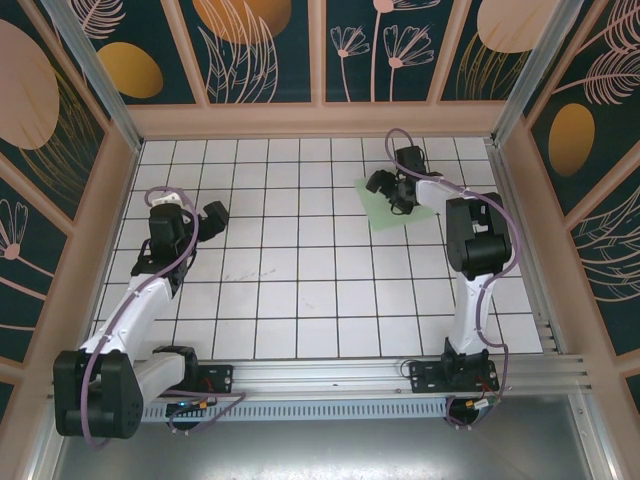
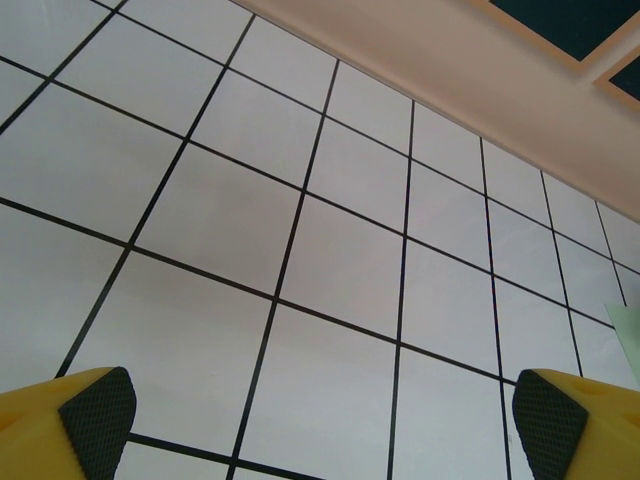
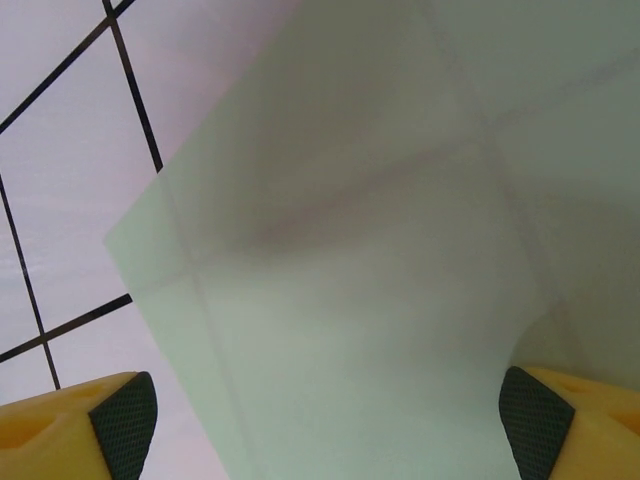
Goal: Fold a paper plane with a square sheet of paper (pick it up from the middle)
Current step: Move the square sheet of paper to the center of the table.
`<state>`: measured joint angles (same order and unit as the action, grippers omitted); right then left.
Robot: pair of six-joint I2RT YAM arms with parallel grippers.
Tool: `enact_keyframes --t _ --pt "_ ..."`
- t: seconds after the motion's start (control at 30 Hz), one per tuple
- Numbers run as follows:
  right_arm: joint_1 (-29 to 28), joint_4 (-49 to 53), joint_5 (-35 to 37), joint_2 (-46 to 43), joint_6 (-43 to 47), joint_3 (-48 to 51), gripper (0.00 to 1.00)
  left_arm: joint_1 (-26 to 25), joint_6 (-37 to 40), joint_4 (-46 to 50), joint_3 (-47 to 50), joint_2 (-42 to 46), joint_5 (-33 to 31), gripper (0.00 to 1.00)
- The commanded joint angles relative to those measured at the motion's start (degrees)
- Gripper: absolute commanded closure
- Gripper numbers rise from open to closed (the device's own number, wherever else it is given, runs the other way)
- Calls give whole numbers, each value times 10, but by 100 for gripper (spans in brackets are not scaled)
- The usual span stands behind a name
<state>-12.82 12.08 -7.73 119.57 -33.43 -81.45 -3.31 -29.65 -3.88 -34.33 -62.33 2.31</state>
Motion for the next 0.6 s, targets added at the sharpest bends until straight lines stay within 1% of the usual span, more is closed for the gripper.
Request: enact_keyframes --t 0.0,0.17,0.3,0.43,0.5,0.57 --pt "-18 38 -3 16 -11 10 8 2 3 1 -15 -5 10 1" --pt "-50 55 18 5 -23 43 8 2 -4 4 -16 -13 16 1" --pt "-88 61 19 -29 -58 102 8 2 -11 7 -13 -16 21 1" --pt "-160 61 21 -74 -111 179 7 2 -16 13 -14 -23 19 2" --pt "-197 63 17 -98 -154 223 7 2 -18 16 -16 -27 24 1" --pt "-228 38 2 -124 -186 267 7 3 -19 16 -16 -31 28 2"
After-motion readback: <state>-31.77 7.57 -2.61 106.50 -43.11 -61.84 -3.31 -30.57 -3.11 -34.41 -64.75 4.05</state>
